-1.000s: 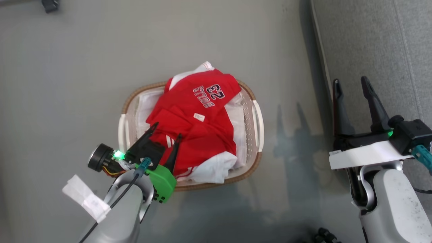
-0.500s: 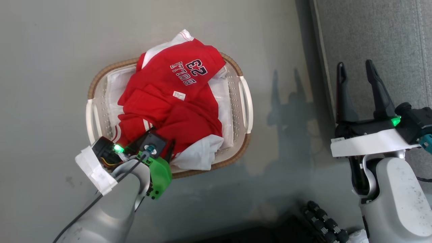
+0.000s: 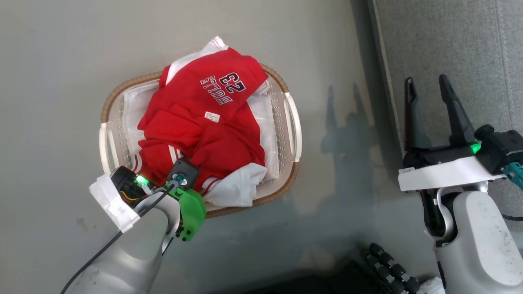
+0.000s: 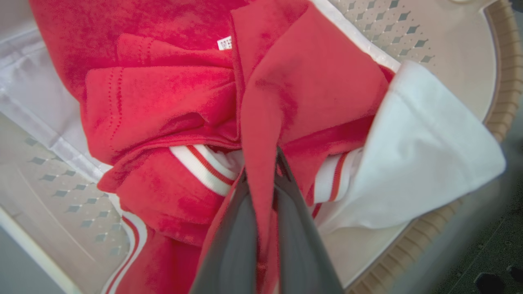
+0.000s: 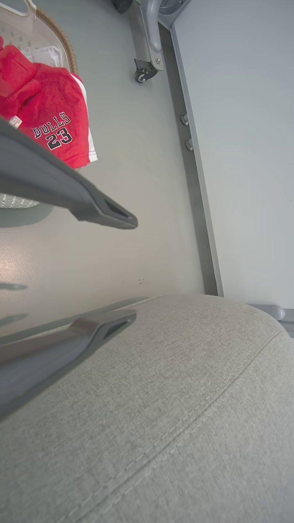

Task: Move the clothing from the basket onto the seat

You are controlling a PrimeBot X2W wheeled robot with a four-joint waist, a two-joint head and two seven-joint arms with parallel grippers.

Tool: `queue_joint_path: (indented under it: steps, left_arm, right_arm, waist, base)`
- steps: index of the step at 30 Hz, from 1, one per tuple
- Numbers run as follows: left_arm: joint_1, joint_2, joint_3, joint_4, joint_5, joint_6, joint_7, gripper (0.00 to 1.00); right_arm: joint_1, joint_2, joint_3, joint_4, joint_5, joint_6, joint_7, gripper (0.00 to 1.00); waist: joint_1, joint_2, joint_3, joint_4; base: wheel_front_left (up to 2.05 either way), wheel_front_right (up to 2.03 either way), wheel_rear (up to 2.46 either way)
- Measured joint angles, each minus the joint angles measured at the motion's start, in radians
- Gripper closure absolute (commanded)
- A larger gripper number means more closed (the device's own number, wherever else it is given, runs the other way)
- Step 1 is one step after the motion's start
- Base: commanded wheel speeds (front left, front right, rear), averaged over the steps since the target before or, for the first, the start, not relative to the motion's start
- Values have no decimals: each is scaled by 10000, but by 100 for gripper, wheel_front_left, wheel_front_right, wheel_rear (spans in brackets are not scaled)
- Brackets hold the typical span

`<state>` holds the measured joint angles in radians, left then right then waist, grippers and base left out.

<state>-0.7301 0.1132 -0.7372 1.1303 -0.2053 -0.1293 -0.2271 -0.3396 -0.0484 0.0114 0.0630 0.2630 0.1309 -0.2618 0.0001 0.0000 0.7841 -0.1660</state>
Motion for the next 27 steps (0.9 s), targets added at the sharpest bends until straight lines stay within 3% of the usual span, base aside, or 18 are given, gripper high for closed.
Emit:
queue_joint_path:
  steps: [9,27]
  left_arm:
    - [224,180,-61,-788,-412,0,-337,100]
    - [2186,1373,529,-5112,-426,0,-351,100]
  right_arm:
    - [291,4,-138,257,-376,0,0,0]
    - [2280,6,159,894,-863,2,0,0]
  waist:
    - [0,0,-1037,234]
    - [-1,0,-4852,843]
  base:
    - [0,0,0]
    - [0,0,0]
